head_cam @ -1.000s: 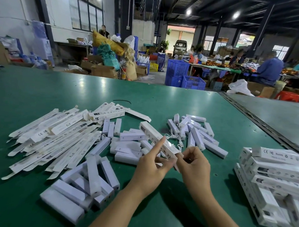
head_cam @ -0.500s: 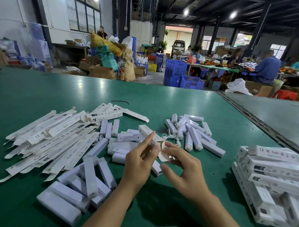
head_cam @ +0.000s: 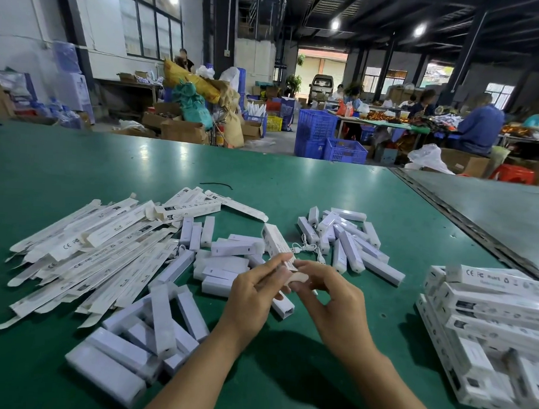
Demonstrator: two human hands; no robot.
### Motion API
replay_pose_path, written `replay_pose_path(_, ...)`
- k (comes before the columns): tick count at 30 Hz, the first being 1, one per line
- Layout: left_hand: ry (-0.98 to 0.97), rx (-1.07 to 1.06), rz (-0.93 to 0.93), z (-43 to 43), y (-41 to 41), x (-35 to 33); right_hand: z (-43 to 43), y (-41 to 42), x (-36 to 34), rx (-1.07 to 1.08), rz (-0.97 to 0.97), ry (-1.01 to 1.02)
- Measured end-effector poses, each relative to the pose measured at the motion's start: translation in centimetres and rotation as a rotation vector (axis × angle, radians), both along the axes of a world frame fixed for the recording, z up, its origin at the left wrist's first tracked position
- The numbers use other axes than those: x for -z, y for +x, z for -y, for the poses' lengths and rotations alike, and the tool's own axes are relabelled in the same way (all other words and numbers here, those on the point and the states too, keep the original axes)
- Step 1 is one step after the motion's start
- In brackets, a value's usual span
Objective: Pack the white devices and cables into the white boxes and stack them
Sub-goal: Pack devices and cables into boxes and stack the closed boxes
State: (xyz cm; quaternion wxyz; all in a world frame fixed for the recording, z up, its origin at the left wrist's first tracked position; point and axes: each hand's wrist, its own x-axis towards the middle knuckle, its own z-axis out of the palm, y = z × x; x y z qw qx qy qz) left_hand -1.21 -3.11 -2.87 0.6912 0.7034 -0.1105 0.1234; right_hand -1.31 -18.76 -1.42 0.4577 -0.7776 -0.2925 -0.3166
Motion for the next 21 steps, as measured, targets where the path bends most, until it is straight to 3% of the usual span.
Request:
replay_pose_path(7, -0.003, 0.027, 0.01, 0.09, -0.35, -0.17, 0.23, 0.44, 0.22, 0.068, 0.145, -0.029)
replay_pose_path(21, -0.026, -0.022, 0.033, 0.3, -0.2, -0.12, 0.65, 0.43, -0.36, 0.054, 0.173, -0.051)
